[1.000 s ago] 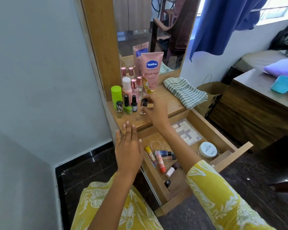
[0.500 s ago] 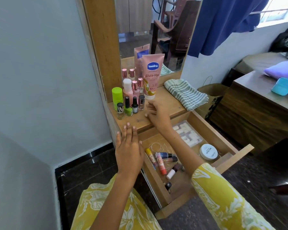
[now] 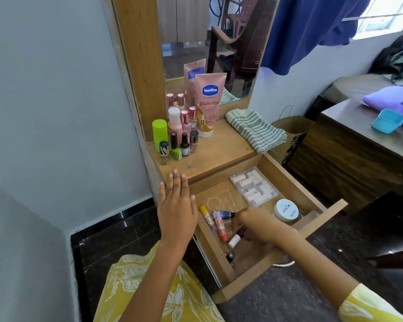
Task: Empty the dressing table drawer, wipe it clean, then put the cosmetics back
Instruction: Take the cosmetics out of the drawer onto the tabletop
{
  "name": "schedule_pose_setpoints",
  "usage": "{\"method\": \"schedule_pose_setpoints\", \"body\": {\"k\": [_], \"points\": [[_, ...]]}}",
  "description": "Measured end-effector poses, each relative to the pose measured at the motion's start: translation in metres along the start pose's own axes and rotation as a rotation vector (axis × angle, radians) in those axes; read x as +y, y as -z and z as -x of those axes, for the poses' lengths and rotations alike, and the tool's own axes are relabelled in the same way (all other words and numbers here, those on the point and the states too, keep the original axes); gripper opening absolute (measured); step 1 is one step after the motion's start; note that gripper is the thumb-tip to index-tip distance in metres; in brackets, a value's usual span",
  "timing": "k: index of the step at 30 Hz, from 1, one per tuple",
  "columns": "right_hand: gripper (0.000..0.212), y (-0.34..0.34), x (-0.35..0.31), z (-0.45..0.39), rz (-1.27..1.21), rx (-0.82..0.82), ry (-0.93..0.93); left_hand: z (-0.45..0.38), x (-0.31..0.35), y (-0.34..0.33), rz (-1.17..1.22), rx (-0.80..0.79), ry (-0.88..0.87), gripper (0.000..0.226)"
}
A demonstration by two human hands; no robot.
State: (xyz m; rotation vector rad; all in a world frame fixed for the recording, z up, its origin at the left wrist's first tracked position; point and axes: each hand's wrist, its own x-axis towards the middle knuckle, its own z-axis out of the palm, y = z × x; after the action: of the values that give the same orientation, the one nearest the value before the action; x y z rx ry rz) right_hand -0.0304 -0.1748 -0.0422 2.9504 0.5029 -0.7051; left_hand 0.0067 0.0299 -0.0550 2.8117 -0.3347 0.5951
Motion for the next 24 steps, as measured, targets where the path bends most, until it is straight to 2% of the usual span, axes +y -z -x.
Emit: {"method": "schedule_pose_setpoints", "body": {"k": [2, 6, 7, 9, 12, 15, 17, 19, 24], "points": [[0.031, -0.009, -0.002, -0.005, 0.12, -0.022, -0.01, 0.0, 0.0, 0.0, -0.006, 0.005, -0.003, 0.052], [0.027, -0.007, -0.003, -0.009, 0.132, 0.017, 0.007, 0.0, 0.0, 0.001, -0.009, 0.001, -0.003, 0.053], [0.027, -0.005, -0.002, -0.009, 0.1, 0.036, 0.023, 0.0, 0.0, 0.001, -0.007, -0.004, -0.002, 0.053], [0.026, 0.005, 0.003, -0.006, -0.133, 0.105, 0.054, 0.0, 0.0, 0.001, -0.005, -0.011, 0.001, 0.054], [0.024, 0.029, 0.004, -0.001, -0.672, 0.307, 0.073, 0.0, 0.0, 0.0, -0.006, -0.013, 0.001, 0.054], [0.023, 0.054, -0.003, -0.007, -1.006, 0.635, 0.015, 0.0, 0.0, 0.0, -0.003, -0.004, -0.001, 0.053], [0.023, 0.065, -0.005, -0.023, -1.099, 0.844, -0.099, 0.001, 0.0, 0.0, 0.003, -0.002, 0.003, 0.053], [0.023, 0.072, -0.006, -0.044, -1.13, 0.965, -0.196, 0.001, 0.0, 0.0, 0.004, 0.0, 0.003, 0.054], [0.025, 0.084, -0.014, -0.089, -1.105, 1.046, -0.288, 0.001, 0.0, -0.001, 0.005, -0.001, -0.001, 0.053]]}}
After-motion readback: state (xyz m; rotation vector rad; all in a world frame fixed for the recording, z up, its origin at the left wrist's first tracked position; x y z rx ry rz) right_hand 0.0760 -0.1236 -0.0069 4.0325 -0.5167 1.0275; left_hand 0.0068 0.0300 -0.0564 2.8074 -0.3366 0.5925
